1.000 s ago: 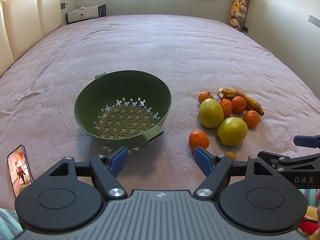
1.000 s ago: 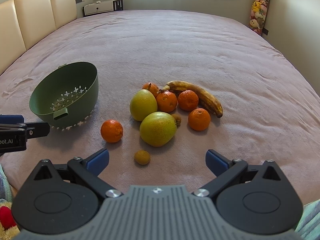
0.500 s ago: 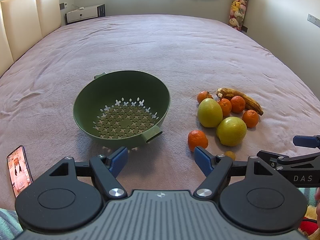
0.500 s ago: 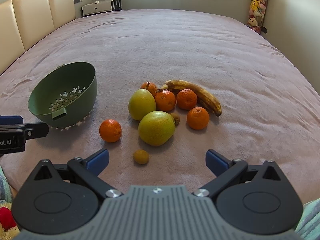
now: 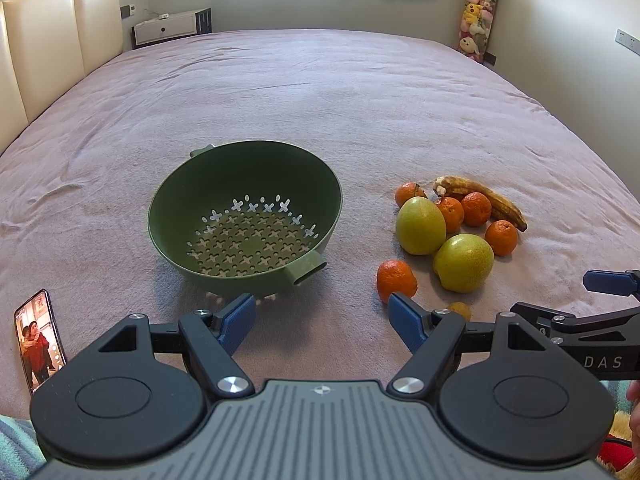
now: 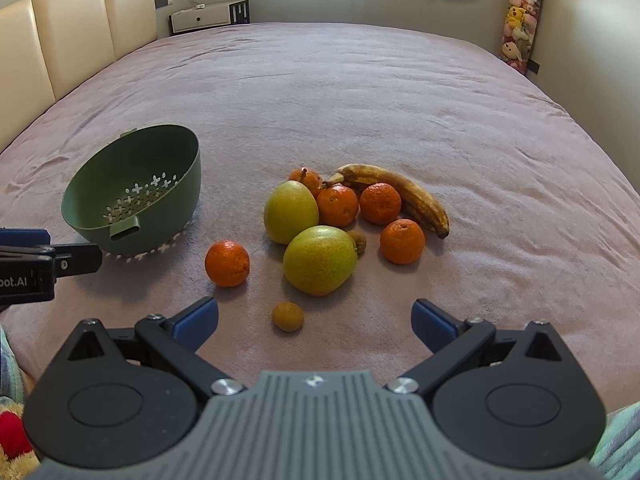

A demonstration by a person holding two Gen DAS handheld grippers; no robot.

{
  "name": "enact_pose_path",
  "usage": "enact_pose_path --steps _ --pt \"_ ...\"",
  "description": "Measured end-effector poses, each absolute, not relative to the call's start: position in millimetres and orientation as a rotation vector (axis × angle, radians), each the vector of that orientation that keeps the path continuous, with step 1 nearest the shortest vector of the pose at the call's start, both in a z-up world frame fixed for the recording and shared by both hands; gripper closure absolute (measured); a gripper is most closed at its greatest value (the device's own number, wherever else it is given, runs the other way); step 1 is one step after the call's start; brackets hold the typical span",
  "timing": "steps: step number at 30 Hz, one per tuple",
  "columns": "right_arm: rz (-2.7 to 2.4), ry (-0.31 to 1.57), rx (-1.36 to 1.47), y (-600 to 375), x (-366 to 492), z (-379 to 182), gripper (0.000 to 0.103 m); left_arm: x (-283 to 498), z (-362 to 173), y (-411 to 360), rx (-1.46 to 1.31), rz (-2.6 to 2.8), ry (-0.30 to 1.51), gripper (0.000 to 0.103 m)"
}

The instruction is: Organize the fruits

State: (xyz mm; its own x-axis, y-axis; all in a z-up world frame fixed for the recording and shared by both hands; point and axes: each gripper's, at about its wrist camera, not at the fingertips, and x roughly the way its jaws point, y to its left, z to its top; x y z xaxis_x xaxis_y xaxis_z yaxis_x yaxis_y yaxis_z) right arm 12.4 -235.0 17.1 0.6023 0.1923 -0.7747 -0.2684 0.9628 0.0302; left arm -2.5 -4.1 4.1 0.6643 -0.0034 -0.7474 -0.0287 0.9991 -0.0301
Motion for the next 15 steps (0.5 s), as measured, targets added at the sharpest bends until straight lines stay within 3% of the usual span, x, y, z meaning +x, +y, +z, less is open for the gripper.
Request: enact_pose_path --steps 15 --pt "0.269 0.899 -0.089 -235.0 15.4 15.8 0.004 -2.6 3.9 -3.7 -0.041 0.014 0.844 0.015"
